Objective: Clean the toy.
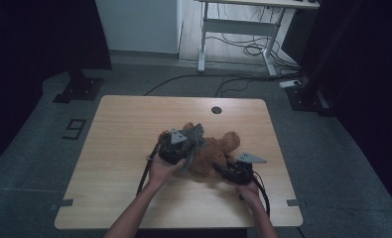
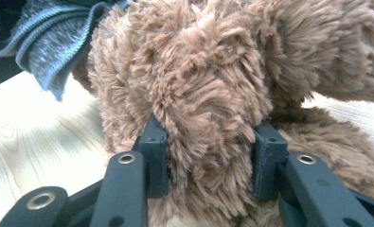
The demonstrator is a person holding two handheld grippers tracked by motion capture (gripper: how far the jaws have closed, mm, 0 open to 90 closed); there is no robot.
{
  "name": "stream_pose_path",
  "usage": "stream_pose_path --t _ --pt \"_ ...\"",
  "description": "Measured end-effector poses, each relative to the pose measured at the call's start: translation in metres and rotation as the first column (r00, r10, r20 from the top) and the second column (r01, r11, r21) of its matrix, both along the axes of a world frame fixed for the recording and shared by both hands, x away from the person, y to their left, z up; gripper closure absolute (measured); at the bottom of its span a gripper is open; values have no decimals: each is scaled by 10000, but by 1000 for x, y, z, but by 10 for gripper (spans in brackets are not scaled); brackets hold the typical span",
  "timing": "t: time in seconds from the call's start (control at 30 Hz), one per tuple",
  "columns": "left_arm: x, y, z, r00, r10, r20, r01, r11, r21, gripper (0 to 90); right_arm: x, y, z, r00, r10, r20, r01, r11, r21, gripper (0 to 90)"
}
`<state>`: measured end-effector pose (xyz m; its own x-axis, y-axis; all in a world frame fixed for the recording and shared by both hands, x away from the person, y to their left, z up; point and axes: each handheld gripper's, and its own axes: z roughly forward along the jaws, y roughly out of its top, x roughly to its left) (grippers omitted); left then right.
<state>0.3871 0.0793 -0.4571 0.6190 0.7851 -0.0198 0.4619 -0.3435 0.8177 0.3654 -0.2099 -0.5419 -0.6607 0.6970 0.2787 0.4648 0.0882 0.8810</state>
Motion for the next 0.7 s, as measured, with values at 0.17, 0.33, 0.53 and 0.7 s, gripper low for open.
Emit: stream_pose_path --t 0.17,0.33,0.53,0.7 --pt "2 37 -4 9979 616 -205 -628 9962 -606 757 0 0 0 10000 33 22 -33 10000 8 581" --pt "2 59 -9 9941 1016 -367 -1043 9910 -836 756 -1 0 -1 10000 51 44 -51 10000 2 582" --pt "4 79 -24 9844 1551 -830 -1620 9831 -852 758 0 0 -1 10000 54 34 -54 10000 33 582" --pt "5 81 -10 9839 1570 -852 -1656 9805 -1059 758 0 0 -1 10000 49 1 -49 10000 47 582"
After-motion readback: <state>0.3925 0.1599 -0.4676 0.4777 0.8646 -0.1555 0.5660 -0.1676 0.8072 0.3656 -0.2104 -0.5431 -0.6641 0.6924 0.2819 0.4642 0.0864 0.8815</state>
